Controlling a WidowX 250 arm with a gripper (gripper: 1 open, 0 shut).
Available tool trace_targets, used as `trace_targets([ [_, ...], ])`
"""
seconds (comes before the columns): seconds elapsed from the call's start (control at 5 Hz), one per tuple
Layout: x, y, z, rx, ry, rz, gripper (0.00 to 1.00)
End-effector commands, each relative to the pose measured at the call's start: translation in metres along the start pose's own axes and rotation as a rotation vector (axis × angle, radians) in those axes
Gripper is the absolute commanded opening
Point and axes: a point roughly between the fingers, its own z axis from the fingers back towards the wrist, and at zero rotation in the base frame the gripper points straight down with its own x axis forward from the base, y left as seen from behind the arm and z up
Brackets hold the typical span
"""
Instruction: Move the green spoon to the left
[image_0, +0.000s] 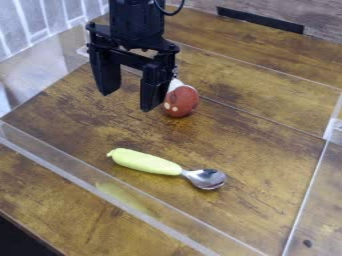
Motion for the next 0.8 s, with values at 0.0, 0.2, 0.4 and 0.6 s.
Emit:
trace_targets([
  [0.0,0.002,0.005,-0.012,0.001,0.017,-0.102,1.00],
  [0.2,0.006,0.010,-0.027,0.018,0.029,-0.305,1.00],
  [0.4,0.003,-0.006,-0.051,0.039,0.034,-0.554,1.00],
  [0.6,-0.001,-0.025,-0.075,0.049,0.031,-0.781,1.00],
])
